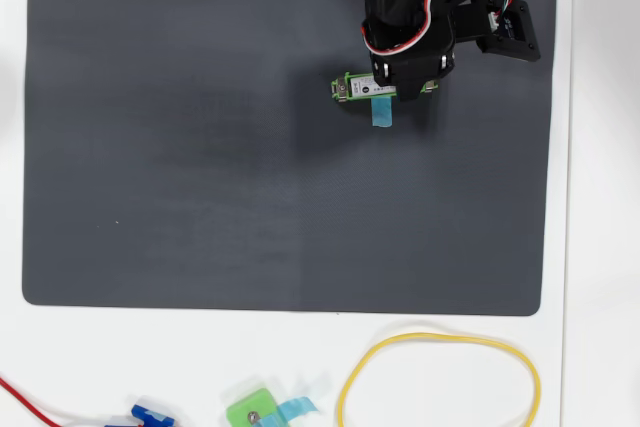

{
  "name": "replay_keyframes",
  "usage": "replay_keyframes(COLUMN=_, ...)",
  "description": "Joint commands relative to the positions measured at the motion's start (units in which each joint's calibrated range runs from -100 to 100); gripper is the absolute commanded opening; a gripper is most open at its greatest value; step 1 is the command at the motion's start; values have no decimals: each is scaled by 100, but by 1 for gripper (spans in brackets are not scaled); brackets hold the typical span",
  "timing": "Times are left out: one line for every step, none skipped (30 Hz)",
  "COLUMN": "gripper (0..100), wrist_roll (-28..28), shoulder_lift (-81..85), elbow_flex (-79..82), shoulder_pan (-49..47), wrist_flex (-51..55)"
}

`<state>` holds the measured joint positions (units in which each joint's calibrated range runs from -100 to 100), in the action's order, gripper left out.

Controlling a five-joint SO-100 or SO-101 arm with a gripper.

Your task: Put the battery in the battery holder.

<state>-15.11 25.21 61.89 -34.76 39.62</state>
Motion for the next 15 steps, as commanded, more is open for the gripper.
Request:
replay_keyframes(gripper=0, wrist_roll=-7, shoulder_lift=50, elbow_flex=-162, shoulder_pan=-38, wrist_flex=-107)
replay_keyframes(gripper=0, wrist_roll=-7, shoulder_lift=50, elbow_flex=-162, shoulder_pan=-38, wrist_flex=-107)
replay_keyframes(gripper=0, wrist_roll=-7, shoulder_lift=50, elbow_flex=-162, shoulder_pan=-27, wrist_flex=-107)
replay_keyframes(gripper=0, wrist_roll=-7, shoulder_lift=50, elbow_flex=-162, shoulder_pan=-17, wrist_flex=-107)
replay_keyframes(gripper=0, wrist_roll=-2, shoulder_lift=50, elbow_flex=-162, shoulder_pan=-17, wrist_flex=-107)
replay_keyframes(gripper=0, wrist_roll=19, shoulder_lift=50, elbow_flex=-162, shoulder_pan=-17, wrist_flex=-107)
replay_keyframes(gripper=0, wrist_roll=19, shoulder_lift=50, elbow_flex=-162, shoulder_pan=-17, wrist_flex=-107)
replay_keyframes(gripper=0, wrist_roll=19, shoulder_lift=50, elbow_flex=-162, shoulder_pan=-7, wrist_flex=-107)
replay_keyframes(gripper=0, wrist_roll=24, shoulder_lift=50, elbow_flex=-162, shoulder_pan=-17, wrist_flex=-107)
replay_keyframes(gripper=0, wrist_roll=24, shoulder_lift=50, elbow_flex=-162, shoulder_pan=-17, wrist_flex=-107)
replay_keyframes(gripper=3, wrist_roll=24, shoulder_lift=50, elbow_flex=-162, shoulder_pan=-7, wrist_flex=-107)
replay_keyframes(gripper=5, wrist_roll=24, shoulder_lift=50, elbow_flex=-162, shoulder_pan=-7, wrist_flex=-107)
replay_keyframes(gripper=10, wrist_roll=24, shoulder_lift=50, elbow_flex=-154, shoulder_pan=14, wrist_flex=-107)
replay_keyframes(gripper=11, wrist_roll=24, shoulder_lift=50, elbow_flex=-154, shoulder_pan=25, wrist_flex=-107)
replay_keyframes(gripper=11, wrist_roll=24, shoulder_lift=50, elbow_flex=-154, shoulder_pan=35, wrist_flex=-107)
